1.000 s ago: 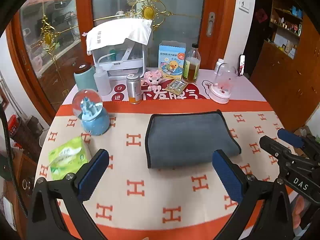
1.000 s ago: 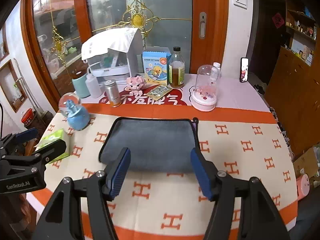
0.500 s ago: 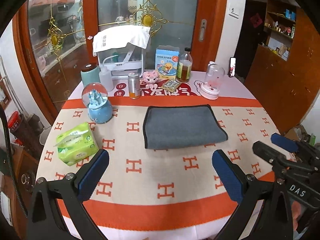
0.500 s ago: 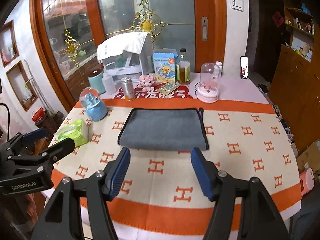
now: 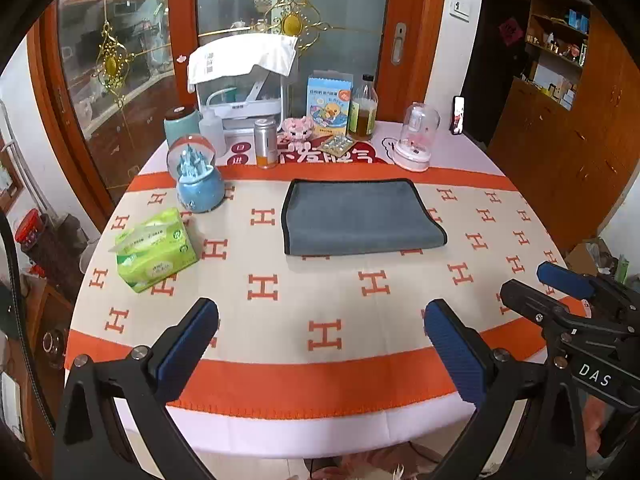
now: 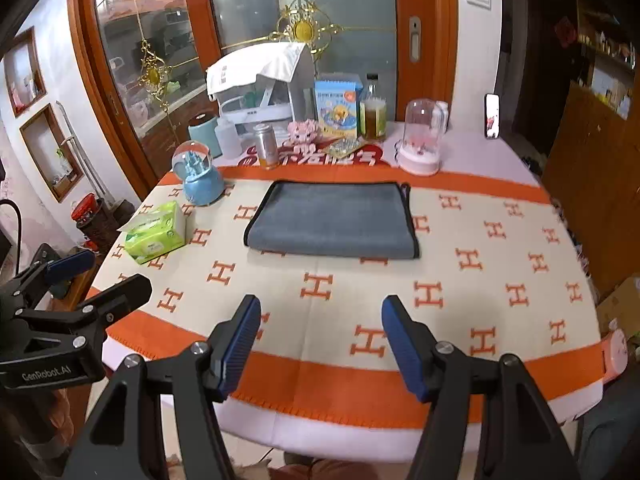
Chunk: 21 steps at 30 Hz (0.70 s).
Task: Fold towel
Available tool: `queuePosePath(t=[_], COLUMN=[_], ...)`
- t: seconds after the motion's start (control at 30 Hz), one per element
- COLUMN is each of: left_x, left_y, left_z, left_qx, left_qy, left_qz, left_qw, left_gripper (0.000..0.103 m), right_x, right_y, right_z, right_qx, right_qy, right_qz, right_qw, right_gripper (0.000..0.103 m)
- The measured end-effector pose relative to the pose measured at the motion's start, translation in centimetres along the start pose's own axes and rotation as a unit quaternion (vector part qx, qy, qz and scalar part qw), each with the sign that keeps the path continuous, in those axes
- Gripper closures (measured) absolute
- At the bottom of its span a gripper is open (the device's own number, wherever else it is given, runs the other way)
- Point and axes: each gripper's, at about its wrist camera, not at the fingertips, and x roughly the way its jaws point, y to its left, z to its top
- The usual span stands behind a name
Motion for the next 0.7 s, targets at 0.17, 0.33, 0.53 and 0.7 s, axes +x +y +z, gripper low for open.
queuePosePath(t=[0.17,0.33,0.53,0.7], left_x=[0.1,0.3,0.7,1.1], left_y=[0.1,-0.1,-0.3,-0.1], left_z=[-0.2,-0.3,-0.4,-0.3], left_qx=[-0.006,-0.003,-0.005,-0.009], left_qy=[0.003,0.003,0.006,0.009], left_qz=[-0.001,0.0,0.001,0.001], left_qw=[1.0,1.0,1.0,0.9999], left_gripper=[0.001,0.001,0.001,0.001], right_x=[-0.2,-0.6,-0.2,0.2], right_y=[0.4,1.3,1.9,1.9], right_z=[-0.5,-0.5,-0.3,-0.1], right_qx=[-0.001,-0.015,-0.021,-0.019], right_qy=[-0.004,-0.017,-0.014,-0.01], right_qz=[0.0,-0.003,-0.002,-0.003], right_qw=[1.0,1.0,1.0,1.0], right_gripper=[0.04,0.04,0.04,0.04])
